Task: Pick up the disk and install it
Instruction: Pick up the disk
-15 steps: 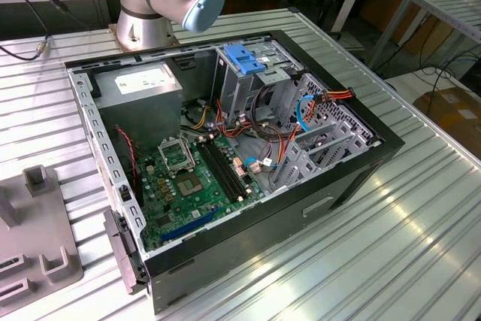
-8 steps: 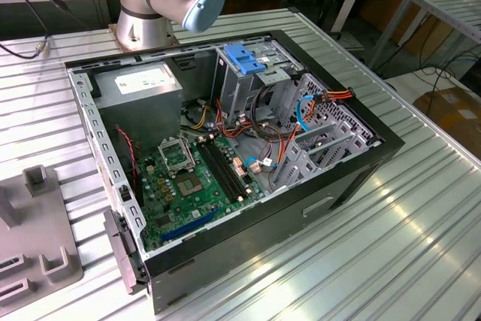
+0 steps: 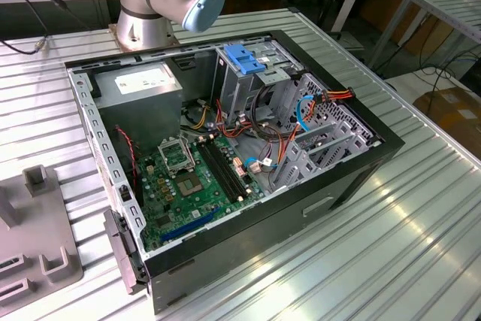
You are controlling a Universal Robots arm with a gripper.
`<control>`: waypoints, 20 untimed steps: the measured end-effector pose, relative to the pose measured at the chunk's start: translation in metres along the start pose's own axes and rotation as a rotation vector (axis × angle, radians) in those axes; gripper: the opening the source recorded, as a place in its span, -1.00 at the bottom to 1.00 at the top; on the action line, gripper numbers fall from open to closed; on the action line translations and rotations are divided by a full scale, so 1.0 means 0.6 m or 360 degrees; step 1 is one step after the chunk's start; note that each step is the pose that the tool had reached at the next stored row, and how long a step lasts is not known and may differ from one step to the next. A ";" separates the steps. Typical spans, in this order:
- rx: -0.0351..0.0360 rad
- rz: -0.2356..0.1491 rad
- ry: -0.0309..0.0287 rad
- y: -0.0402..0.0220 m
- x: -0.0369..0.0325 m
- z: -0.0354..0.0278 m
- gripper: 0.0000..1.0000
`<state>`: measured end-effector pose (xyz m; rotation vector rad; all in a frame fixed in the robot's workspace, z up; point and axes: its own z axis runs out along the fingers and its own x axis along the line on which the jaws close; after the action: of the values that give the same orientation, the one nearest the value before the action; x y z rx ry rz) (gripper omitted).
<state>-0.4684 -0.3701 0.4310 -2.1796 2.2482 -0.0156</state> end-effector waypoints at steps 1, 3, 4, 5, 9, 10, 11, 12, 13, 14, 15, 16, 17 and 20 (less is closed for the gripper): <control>0.0000 0.0000 0.00000 0.000 0.000 -0.001 -0.26; 0.0000 0.0000 -0.00001 0.000 0.000 -0.003 -0.26; 0.0000 0.0000 0.00000 0.000 0.000 -0.004 -0.26; 0.0000 0.0000 0.00000 0.000 0.000 -0.005 -0.26; 0.0000 0.0000 0.00000 0.000 0.000 -0.012 -0.26; 0.0000 0.0000 -0.00001 0.000 0.000 -0.014 -0.26; 0.0000 0.0000 -0.00001 0.000 0.000 -0.015 -0.26; 0.0000 0.0000 0.00000 0.000 0.000 -0.016 -0.26; 0.0000 0.0000 -0.00001 0.000 0.000 -0.017 -0.26; 0.0000 0.0000 -0.00001 0.000 0.000 -0.018 -0.26; 0.0000 0.0000 -0.00002 0.000 0.000 -0.020 -0.26; 0.0000 0.0000 -0.00001 0.000 0.000 -0.021 -0.26; 0.0000 0.0000 -0.00001 0.000 0.000 -0.022 -0.26; 0.0000 0.0000 0.00000 0.000 0.000 -0.026 -0.26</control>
<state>-0.4684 -0.3701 0.4467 -2.1796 2.2482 -0.0156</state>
